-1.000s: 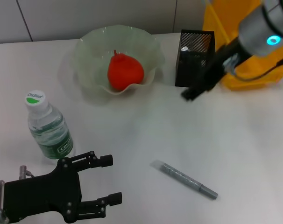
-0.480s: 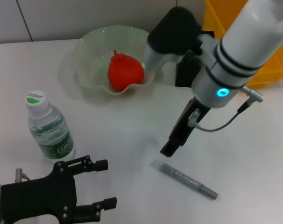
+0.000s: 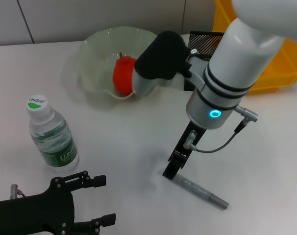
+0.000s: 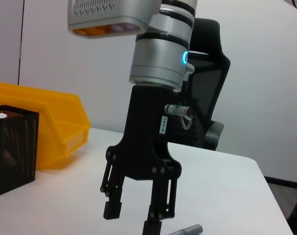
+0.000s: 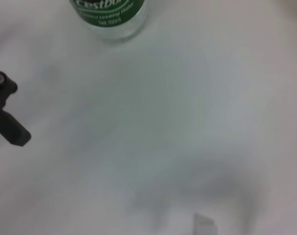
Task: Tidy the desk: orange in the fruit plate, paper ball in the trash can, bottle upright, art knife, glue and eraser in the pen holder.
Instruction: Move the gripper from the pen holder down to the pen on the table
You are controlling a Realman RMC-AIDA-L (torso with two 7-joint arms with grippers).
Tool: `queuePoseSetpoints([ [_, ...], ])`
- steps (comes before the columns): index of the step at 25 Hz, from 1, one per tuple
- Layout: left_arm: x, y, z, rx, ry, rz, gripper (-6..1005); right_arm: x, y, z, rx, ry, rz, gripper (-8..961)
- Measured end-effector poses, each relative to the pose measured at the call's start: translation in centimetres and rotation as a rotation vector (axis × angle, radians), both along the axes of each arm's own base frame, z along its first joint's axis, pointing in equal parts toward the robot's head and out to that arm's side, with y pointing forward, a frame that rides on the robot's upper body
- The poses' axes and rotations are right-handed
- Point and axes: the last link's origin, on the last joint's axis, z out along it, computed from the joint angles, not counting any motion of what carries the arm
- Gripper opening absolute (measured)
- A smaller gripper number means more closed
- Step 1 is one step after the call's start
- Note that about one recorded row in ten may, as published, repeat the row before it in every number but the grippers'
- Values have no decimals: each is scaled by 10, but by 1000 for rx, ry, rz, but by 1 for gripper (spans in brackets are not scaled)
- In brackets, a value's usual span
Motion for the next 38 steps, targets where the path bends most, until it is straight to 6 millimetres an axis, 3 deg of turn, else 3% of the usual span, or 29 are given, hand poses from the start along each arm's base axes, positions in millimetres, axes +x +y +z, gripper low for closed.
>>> queuePoseSetpoints([
  [19,-3,-3,0,4,5,6,795,0,-13,-27,-33,-101,38,725],
  [30,-5,-6,-1,6,4,13,795,-1,-13,-30,-31,-100,38,618],
  [36,-5,-6,-1,7,3,13,795,1,-14,-31,-33,-113,26,386],
  [38,-5,-6,-1,8,3,13,795,2,-15,-31,-36,-113,22,376],
])
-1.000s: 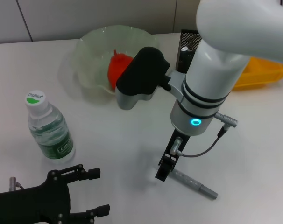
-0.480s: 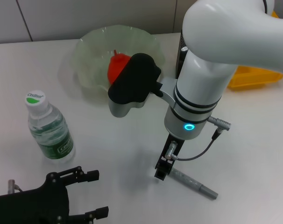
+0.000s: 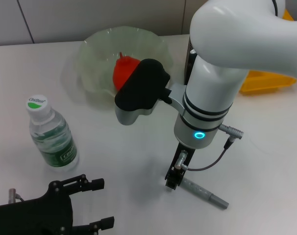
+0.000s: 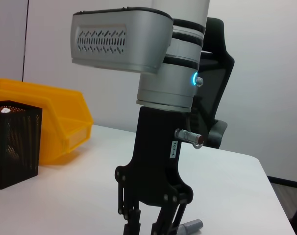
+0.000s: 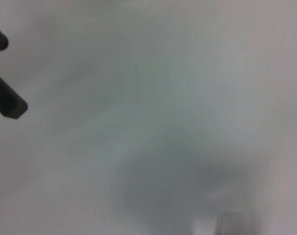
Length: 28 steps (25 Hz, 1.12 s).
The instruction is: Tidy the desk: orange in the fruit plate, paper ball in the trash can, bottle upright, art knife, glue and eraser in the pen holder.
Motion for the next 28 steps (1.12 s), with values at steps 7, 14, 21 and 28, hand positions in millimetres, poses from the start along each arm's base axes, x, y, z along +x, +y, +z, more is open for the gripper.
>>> queuePoseSetpoints([
  [7,1,1,0,1,0,-3,795,3,-1,-1,-5,-7,-12,323],
  [14,0,0,0,4,-1,1,795,4,-2,-2,-10,-18,-6,251],
  [21,0,1,1,6,-2,2,795,-1,-1,4,-13,6,-2,157],
  [28,0,0,1,11,-4,1,795,-16,22,66,136,187,18,143],
])
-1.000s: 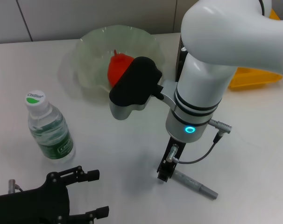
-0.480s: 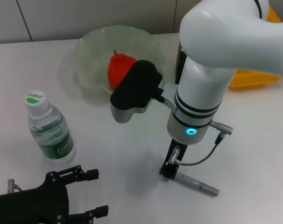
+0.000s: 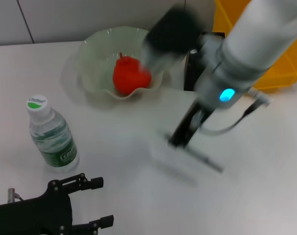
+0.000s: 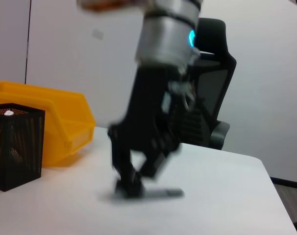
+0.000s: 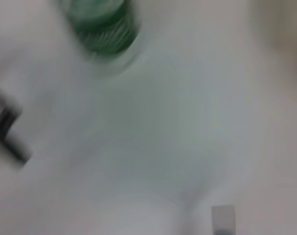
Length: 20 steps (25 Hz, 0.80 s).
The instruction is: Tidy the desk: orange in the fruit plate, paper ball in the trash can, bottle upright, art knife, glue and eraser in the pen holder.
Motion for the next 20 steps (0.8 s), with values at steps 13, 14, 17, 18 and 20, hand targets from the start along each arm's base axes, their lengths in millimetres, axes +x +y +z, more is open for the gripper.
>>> queuePoseSetpoints([
  [13,1,3,1,23,-26,29,795,13,31,121,491,245,260,141],
  [14,1,3,1,26,-29,34,795,14,33,123,514,251,281,141],
  [17,1,3,1,36,-41,46,795,15,41,128,593,298,360,141],
  [18,1,3,2,39,-44,49,795,17,43,128,614,318,376,141],
  [20,1,3,2,39,-44,49,795,20,49,127,645,352,404,140],
])
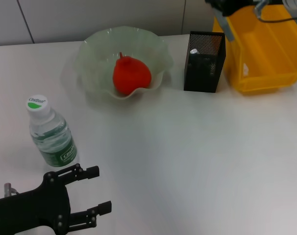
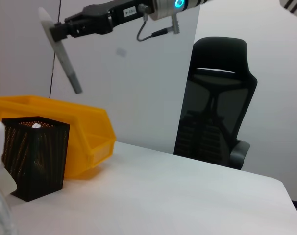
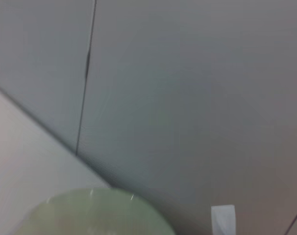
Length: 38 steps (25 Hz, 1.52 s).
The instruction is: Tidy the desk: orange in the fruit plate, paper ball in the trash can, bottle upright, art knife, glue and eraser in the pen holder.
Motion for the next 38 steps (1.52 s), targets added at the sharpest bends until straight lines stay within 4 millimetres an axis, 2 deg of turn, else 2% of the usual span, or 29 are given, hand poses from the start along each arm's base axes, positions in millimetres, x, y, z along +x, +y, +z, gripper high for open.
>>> queuePoseSetpoints([
  [7,-1,-1,0,-4,-11,22,795,25,18,-13,50,64,17,139],
  [12,-1,-1,-1,-2,-20,30,795,38,25,-26,33,46,-1,139],
  [23,0,0,1,9,-26,33,795,51,37,-47,14,77,-23,143],
  [28,0,1,1,6,-28,38,795,53,39,-52,-1,70,-34,216],
  [32,0,0,1,7,-30,39,795,53,37,-48,-3,79,-34,275],
  [34,-1,0,2,10,-33,42,795,52,30,-41,-24,97,-27,304],
  [36,-1,-1,3,11,-36,43,795,51,19,-35,-63,128,-19,396],
  [38,-1,-1,4,10,-36,43,795,49,-1,-27,-142,178,12,487],
])
